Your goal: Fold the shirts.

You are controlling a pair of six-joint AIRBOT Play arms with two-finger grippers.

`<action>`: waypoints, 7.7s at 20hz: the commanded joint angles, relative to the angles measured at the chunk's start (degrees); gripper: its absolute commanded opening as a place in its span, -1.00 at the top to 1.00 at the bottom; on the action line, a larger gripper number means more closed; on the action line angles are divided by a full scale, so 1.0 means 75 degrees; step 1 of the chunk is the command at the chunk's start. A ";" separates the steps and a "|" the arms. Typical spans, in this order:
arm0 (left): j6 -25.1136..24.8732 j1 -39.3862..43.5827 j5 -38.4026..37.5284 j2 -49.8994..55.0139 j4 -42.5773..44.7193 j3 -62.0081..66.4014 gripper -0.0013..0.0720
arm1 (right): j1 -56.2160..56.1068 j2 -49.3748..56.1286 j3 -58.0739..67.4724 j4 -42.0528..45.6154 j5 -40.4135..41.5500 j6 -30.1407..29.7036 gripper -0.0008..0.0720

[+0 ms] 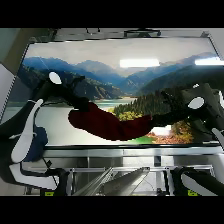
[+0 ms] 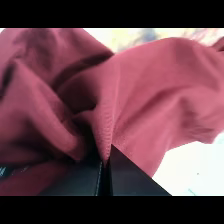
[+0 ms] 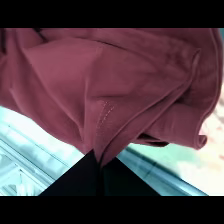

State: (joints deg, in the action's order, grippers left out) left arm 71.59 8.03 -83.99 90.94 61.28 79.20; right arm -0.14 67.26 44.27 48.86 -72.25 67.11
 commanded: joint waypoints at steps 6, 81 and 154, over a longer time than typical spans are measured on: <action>-0.0280 -0.1276 0.0248 -0.4313 -0.1958 0.0026 0.91 | 0.1058 -0.1985 0.3226 -0.2020 -0.0589 -0.0082 0.93; -0.1478 -0.6091 0.1900 -0.0603 -0.2629 -0.5636 0.17 | 0.1463 0.2273 -0.0058 -0.1894 0.1737 -0.2226 -0.36; -0.1448 -0.2122 0.1306 0.4724 -0.1003 0.5062 0.92 | 0.2766 0.6624 0.5193 -0.4771 0.2221 -0.2684 0.94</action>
State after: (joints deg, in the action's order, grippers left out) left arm 60.38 -8.27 -73.63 126.54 53.28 115.92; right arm 20.64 117.43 83.22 11.99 -55.77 46.92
